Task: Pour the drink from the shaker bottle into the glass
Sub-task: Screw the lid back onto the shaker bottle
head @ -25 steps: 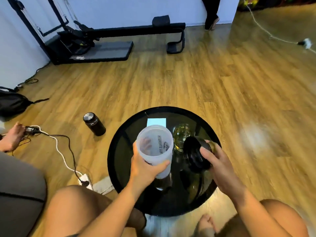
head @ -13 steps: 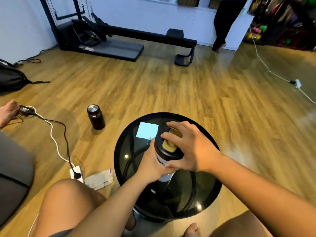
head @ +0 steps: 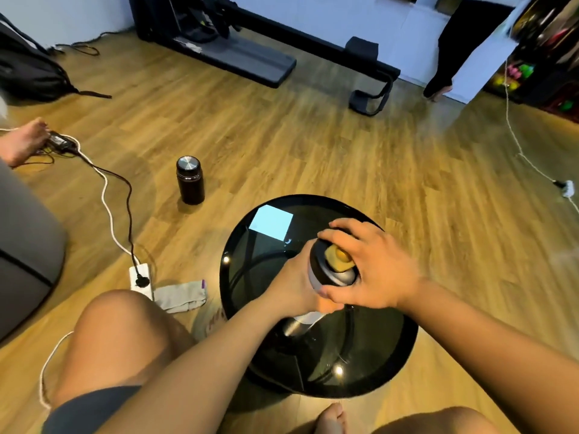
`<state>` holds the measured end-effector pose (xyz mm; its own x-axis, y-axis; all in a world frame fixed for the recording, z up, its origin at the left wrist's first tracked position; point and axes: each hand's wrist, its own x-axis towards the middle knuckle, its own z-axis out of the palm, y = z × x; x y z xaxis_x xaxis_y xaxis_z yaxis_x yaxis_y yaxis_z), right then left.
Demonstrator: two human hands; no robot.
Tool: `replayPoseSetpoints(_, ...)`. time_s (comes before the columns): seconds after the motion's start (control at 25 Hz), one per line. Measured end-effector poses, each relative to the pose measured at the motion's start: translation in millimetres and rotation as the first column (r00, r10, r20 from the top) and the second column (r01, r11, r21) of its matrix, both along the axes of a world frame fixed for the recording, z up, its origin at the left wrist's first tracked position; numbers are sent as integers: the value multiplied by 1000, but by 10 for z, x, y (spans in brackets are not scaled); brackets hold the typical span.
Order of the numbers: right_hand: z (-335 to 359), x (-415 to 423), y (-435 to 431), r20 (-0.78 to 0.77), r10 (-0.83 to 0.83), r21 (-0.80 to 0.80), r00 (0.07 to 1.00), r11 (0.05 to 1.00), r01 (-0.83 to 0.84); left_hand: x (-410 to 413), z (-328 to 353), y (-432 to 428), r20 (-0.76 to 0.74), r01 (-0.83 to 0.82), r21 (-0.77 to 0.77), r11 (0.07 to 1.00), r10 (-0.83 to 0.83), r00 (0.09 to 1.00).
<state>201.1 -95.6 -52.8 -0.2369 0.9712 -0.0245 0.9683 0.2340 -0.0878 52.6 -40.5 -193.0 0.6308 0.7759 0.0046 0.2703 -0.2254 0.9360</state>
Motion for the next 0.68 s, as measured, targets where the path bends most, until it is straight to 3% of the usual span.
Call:
replayPoseSetpoints(0.12, -139, -204, -88, -8, -235, 112, 972, 966, 234, 61, -49, -101, -11, -82, 40, 996, 82, 997)
replayPoseSetpoints(0.2, -240, -415, -118, -6, -461, 194, 887, 870, 454, 70, -64, -185, -19, -138, 71, 988, 139, 990)
replayPoseSetpoints(0.28, -252, -548, -99, -7, -584, 215, 812, 792, 572, 73, -46, -227, -8, -173, 66, 983, 174, 985)
replayPoseSetpoints(0.52, -161, -432, -110, 65, -499, 110, 864, 865, 490, 73, 109, -241, 101, -176, 24, 984, 172, 980)
replayPoseSetpoints(0.68, 145, -107, 12, -106, -209, -156, 972, 969, 191, -26, 222, -134, 133, -105, -66, 992, 113, 985)
